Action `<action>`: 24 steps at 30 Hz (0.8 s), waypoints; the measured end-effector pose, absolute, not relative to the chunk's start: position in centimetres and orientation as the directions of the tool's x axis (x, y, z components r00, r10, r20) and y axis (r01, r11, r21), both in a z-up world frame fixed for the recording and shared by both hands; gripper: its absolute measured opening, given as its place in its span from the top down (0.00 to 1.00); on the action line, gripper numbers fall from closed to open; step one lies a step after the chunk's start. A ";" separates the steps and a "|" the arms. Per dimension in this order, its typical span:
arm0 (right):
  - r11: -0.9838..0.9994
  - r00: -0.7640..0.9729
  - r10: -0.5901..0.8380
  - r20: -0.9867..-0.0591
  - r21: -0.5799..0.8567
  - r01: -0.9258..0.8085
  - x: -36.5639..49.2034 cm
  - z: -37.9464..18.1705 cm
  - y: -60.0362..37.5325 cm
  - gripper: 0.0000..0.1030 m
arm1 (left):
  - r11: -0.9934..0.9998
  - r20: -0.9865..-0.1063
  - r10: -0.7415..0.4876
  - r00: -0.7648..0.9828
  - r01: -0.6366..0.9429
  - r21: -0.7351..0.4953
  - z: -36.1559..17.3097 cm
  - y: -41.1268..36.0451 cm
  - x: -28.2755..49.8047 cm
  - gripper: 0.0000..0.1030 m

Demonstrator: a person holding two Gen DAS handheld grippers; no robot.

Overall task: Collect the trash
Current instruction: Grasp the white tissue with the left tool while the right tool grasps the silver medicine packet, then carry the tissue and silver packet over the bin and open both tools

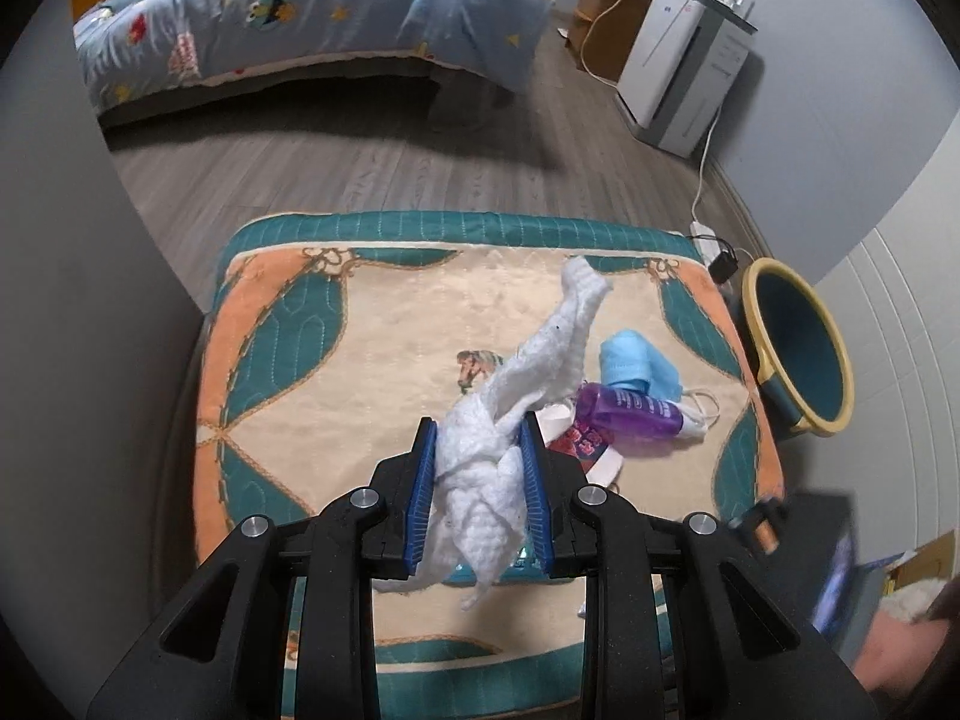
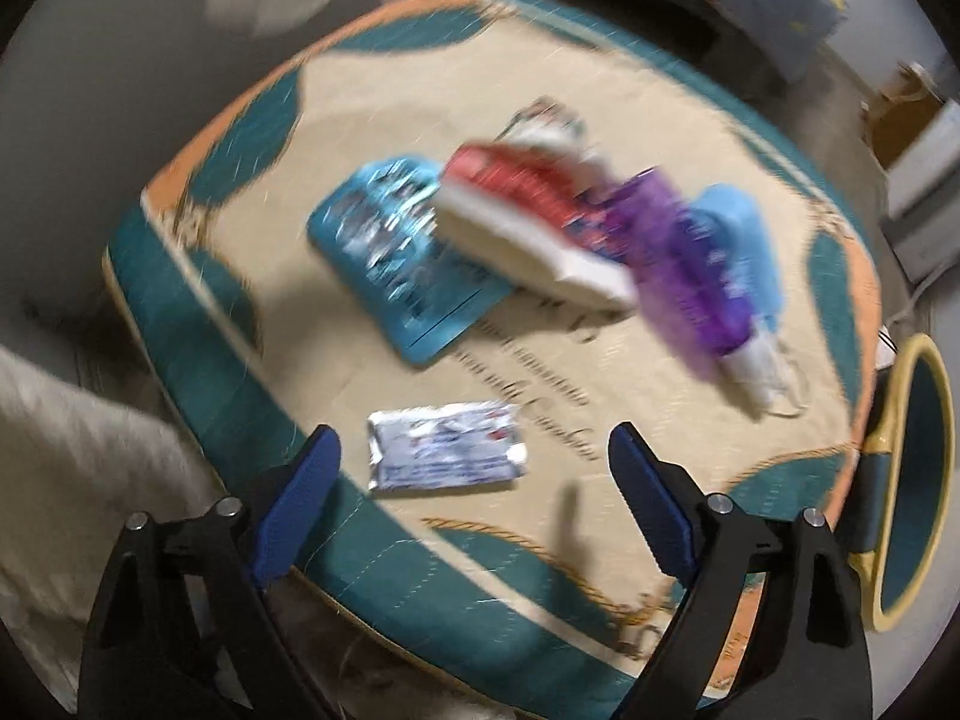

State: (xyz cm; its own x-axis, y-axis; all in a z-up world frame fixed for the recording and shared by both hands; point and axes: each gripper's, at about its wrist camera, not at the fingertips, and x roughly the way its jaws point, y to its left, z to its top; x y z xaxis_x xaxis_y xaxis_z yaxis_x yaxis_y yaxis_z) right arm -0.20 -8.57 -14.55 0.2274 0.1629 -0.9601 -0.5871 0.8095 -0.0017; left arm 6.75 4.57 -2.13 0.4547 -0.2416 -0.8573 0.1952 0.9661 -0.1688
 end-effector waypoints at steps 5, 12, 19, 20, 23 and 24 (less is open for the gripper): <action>0.797 0.188 0.160 -0.969 0.014 -0.604 -0.5 -16.0 -7.9 0.42 | 0.962 -0.854 -0.257 0.452 0.200 -0.184 -2.2 4.4 7.0 0.72; 0.823 0.191 0.186 -0.964 0.047 -0.567 0.4 -15.3 -8.8 0.44 | 0.961 -0.856 -0.258 0.447 0.208 -0.182 -2.2 4.1 7.1 0.72; 0.869 0.265 0.186 -0.946 0.032 -0.494 2.7 -13.3 -11.0 0.44 | 0.961 -0.855 -0.250 0.454 0.221 -0.164 -2.3 3.6 6.8 0.72; 0.876 0.277 0.184 -0.943 0.029 -0.482 3.1 -12.9 -11.3 0.44 | 0.961 -0.854 -0.251 0.456 0.223 -0.163 -2.3 3.5 6.7 0.72; 0.899 0.326 0.180 -0.928 0.021 -0.437 4.3 -11.4 -12.3 0.44 | 0.959 -0.848 -0.254 0.466 0.236 -0.158 -2.2 3.2 6.5 0.72; 0.907 0.356 0.169 -0.919 0.004 -0.421 4.6 -10.7 -12.9 0.44 | 0.958 -0.846 -0.257 0.467 0.239 -0.159 -2.2 3.1 6.5 0.72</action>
